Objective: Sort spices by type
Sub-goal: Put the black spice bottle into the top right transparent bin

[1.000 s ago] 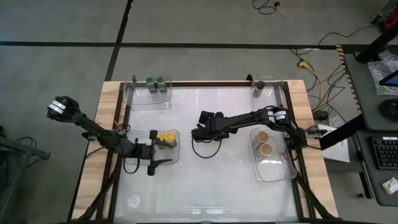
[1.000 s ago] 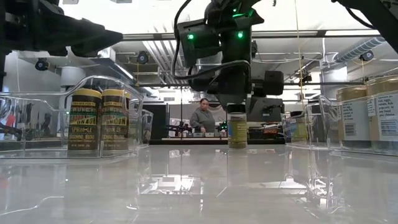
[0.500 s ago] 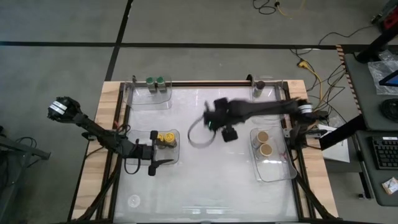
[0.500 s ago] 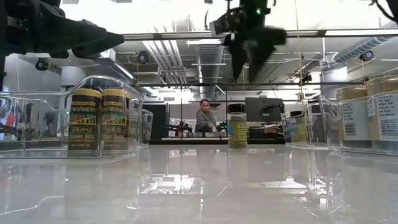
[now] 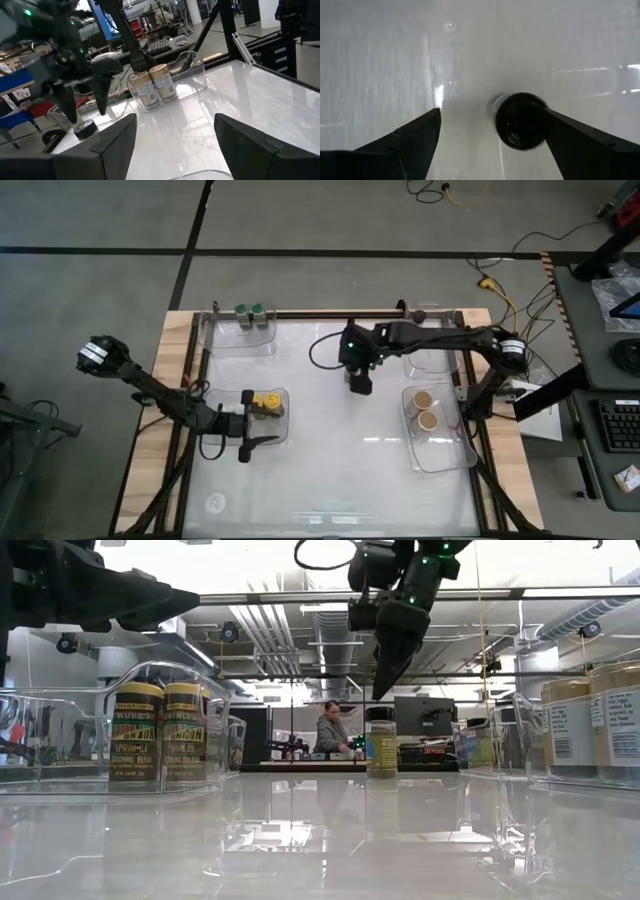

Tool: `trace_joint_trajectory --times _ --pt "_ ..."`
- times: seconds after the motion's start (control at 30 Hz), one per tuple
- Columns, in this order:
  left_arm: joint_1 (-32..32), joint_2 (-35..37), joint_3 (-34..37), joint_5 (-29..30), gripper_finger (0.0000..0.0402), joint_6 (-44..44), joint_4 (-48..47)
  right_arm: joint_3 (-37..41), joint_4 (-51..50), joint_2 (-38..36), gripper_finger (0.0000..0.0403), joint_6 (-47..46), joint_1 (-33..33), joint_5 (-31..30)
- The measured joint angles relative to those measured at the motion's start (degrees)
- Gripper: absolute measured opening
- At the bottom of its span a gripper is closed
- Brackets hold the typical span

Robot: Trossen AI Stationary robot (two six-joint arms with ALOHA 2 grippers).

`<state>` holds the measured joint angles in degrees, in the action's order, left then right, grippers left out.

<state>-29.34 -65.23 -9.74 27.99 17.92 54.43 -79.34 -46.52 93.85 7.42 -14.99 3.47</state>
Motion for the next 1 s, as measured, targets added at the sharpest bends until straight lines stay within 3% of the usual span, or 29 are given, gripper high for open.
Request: trace_joint_trajectory --times 0.5,0.83,1.0 --pt "0.0 0.0 0.0 0.0 0.0251 -0.4 0.0 0.8 3.3 3.4 0.0302 3.0 -0.2 -2.5" --pt "0.0 0.0 0.0 0.0 0.0251 -0.4 -0.1 1.1 1.9 0.0 0.0287 1.3 -0.2 -1.9" --pt "0.0 0.0 0.0 0.0 0.0251 -0.4 -0.2 1.2 1.9 0.4 0.0294 -0.6 -0.2 -6.3"
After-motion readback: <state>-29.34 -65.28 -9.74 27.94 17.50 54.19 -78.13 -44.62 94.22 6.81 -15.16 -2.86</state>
